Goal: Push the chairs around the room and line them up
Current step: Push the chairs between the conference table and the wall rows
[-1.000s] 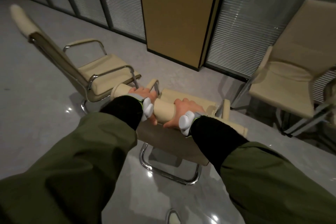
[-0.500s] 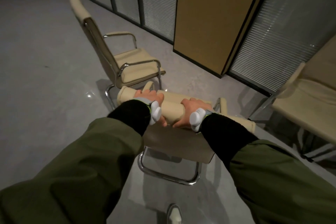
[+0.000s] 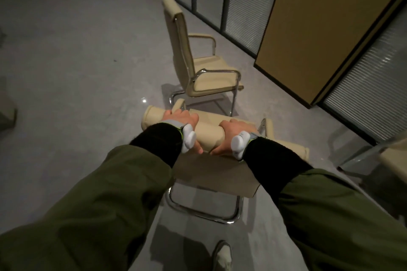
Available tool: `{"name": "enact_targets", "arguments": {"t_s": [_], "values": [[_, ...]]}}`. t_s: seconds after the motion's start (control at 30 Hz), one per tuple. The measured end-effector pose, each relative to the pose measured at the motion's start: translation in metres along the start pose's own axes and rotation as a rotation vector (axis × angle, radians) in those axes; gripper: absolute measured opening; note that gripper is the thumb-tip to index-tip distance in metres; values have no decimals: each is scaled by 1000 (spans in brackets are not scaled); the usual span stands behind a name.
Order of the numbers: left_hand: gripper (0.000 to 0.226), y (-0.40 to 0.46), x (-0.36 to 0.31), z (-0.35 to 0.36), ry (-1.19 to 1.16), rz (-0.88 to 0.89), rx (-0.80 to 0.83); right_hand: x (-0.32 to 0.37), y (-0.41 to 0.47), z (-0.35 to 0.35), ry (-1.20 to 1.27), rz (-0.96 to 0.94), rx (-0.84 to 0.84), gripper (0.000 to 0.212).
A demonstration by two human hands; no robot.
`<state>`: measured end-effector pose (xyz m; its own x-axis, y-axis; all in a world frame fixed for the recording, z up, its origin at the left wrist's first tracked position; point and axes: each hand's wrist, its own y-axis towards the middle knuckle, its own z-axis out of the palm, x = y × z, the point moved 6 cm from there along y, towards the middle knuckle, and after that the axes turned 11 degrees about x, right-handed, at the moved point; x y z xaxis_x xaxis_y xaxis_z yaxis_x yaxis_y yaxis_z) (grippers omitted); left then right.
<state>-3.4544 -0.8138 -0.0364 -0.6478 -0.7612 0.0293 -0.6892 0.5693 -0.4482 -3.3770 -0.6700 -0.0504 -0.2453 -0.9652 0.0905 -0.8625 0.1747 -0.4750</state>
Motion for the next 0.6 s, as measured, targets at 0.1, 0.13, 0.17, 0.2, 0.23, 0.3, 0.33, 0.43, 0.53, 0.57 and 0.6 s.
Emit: {"name": "enact_targets", "arguments": {"t_s": [0.1, 0.13, 0.17, 0.2, 0.23, 0.3, 0.33, 0.43, 0.53, 0.57, 0.6], "values": [[75, -18, 24, 9, -26, -42, -2, 28, 2, 1, -13, -43, 13, 86], [74, -24, 30, 11, -35, -54, 0, 37, 2, 1, -20, -53, 20, 85], [73, -30, 39, 14, -48, -71, 3, 47, 2, 1, -33, -67, 29, 85], [73, -34, 45, 16, -59, -83, 5, 53, 3, 1, -37, -78, 41, 85], [73, -41, 54, 20, -74, -103, 6, 65, 4, 2, -41, -100, 57, 86], [73, -50, 67, 25, -92, -129, 1, 82, 6, 2, -41, -139, 81, 90], [74, -56, 74, 28, -106, -145, 1, 91, 7, 2, -45, -160, 86, 91], [76, -69, 93, 38, -144, -192, -5, 115, 9, 2, -76, -222, 91, 88], [78, -80, 106, 46, -178, -235, 6, 132, 10, 4, -107, -274, 73, 84], [78, -84, 110, 47, -192, -250, 12, 137, 11, 3, -115, -288, 63, 83], [77, -88, 113, 49, -212, -270, 21, 141, 11, 3, -126, -307, 59, 83]]}}
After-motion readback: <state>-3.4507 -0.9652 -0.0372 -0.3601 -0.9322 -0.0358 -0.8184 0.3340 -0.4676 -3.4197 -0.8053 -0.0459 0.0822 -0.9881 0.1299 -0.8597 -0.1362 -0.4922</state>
